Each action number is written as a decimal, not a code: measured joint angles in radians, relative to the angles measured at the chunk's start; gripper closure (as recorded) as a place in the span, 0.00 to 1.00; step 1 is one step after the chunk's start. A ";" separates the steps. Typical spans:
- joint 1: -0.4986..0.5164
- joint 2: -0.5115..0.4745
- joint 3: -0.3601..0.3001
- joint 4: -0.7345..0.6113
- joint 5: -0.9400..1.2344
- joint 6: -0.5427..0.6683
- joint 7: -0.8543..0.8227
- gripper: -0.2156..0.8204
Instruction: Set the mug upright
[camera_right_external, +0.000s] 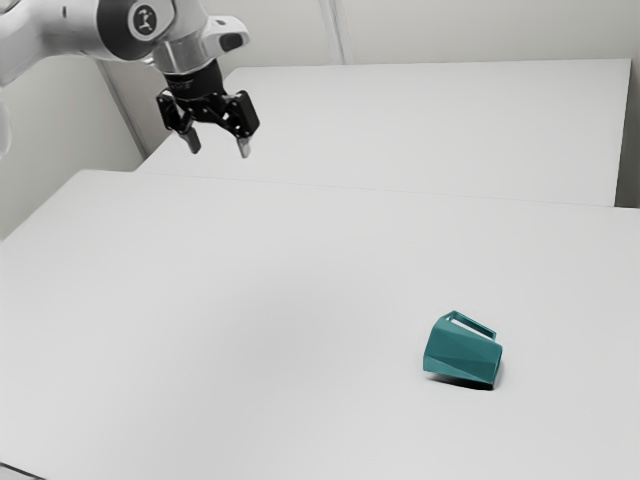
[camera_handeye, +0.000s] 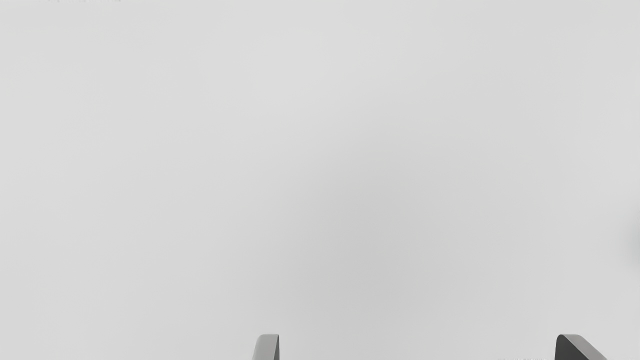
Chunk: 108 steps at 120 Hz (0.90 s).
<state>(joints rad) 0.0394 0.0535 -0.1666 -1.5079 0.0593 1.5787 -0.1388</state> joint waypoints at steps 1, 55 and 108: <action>-0.001 0.000 0.000 0.000 0.000 0.000 -0.001 0.21; 0.020 -0.041 -0.001 -0.147 -0.072 0.087 -0.030 0.21; 0.037 0.044 -0.022 -0.422 -0.588 0.351 -0.013 0.21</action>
<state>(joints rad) 0.0764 0.0979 -0.1884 -1.9297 -0.5284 1.9297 -0.1518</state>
